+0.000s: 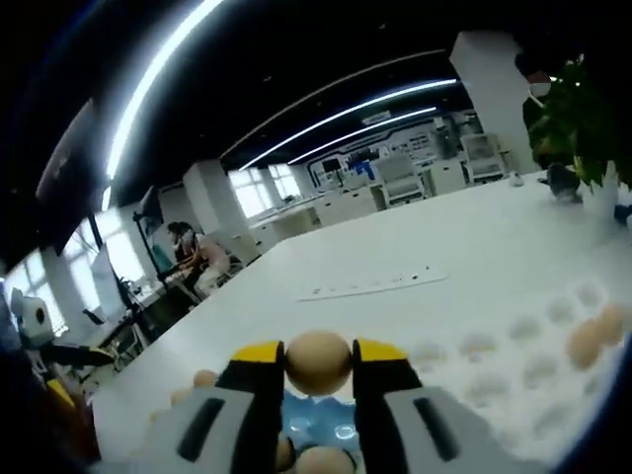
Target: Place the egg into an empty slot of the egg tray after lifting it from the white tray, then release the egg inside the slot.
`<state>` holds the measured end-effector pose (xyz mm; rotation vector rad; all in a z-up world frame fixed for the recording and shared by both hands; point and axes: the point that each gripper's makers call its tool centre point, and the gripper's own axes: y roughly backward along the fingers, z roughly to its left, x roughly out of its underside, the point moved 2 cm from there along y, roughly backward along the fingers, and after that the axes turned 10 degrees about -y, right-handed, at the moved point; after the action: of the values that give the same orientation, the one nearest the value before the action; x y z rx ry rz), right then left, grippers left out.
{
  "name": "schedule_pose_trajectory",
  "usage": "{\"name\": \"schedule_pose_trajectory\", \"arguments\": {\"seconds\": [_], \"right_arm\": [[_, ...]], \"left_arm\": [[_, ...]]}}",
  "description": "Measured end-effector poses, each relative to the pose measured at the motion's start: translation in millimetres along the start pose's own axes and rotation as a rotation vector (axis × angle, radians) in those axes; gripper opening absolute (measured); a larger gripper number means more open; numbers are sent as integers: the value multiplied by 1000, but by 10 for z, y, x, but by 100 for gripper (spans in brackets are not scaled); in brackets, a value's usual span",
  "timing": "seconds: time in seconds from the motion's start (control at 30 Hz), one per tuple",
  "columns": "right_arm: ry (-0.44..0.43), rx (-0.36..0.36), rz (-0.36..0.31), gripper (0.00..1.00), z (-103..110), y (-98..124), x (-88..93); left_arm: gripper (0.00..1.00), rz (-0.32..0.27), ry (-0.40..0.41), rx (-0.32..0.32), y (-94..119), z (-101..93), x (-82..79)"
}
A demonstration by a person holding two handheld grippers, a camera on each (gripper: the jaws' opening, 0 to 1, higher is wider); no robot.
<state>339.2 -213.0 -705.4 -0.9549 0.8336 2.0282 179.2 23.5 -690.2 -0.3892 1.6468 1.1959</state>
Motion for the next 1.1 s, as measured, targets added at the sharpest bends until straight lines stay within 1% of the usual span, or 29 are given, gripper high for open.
{"name": "schedule_pose_trajectory", "arguments": {"seconds": [0.03,0.07,0.13,0.2,0.5,0.67,0.73,0.8,0.93,1.1], "right_arm": [[6,-6,3,26,15,-21,9],[26,-26,21,26,73,-65,46],[38,-33,28,26,110,-102,66],[23,-50,43,26,144,-155,101],[49,-98,115,27,326,-321,310],[52,-121,158,27,389,-390,431],[80,-123,186,27,396,-419,505],[89,-127,203,27,414,-443,550],[107,-134,228,27,458,-475,613],[119,-139,262,27,454,-500,682]], "left_arm": [[95,1,0,0,1,0,3],[95,2,2,0,3,-1,8],[95,2,2,0,6,1,9],[95,2,3,0,8,1,12],[95,5,5,0,4,-3,20],[95,6,3,1,1,-4,19],[95,7,4,2,-2,-8,19],[95,8,2,3,-8,-11,18],[95,6,4,1,-6,0,15],[95,8,6,-2,-5,14,22]]}}
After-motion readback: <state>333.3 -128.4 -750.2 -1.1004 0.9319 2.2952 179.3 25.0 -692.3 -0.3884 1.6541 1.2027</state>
